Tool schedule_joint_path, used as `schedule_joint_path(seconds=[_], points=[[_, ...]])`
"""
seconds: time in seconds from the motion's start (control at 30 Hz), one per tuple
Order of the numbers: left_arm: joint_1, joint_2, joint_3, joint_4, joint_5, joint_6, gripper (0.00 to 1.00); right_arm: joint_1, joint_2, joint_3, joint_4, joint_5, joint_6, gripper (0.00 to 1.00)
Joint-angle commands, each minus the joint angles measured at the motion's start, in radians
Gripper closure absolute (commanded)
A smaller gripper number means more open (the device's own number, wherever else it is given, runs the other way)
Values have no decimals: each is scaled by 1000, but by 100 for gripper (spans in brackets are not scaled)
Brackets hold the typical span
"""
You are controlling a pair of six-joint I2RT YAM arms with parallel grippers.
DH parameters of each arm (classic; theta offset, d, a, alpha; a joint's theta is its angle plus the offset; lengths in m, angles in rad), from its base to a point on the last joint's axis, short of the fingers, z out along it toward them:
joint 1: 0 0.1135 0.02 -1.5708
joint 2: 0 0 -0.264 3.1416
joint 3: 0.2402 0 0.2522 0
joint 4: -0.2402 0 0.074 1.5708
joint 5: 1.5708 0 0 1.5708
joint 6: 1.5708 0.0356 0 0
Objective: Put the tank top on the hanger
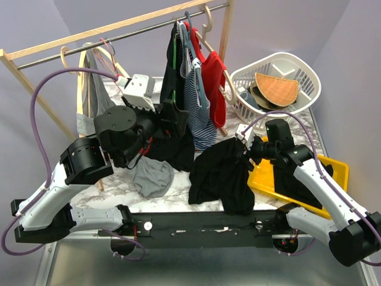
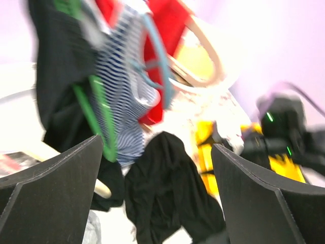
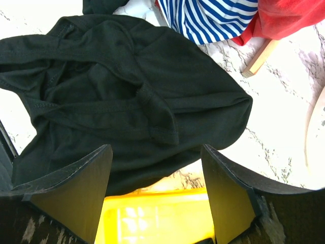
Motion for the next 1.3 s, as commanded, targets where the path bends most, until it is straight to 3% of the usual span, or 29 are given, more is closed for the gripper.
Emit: schedule_joint_path(seconds=[0.0,0.17,0.6,0.9,1.27], points=[[52,26,59,-61,-199,-81,1,-5,-13,13,-14,-15,-10,21],[118,23,48,-27,-280,-81,6,-5,-16,11,-13,-10,-10,21],[145,-14,21,11,-405,-3,10,-5,-17,7,-6,1,-11,21],[145,-58,45,27,-411,96,10,-5,-11,8,-8,1,-11,21],[167,-21,-2,27,-446,79,15,-5,-5,7,-8,5,-11,21]])
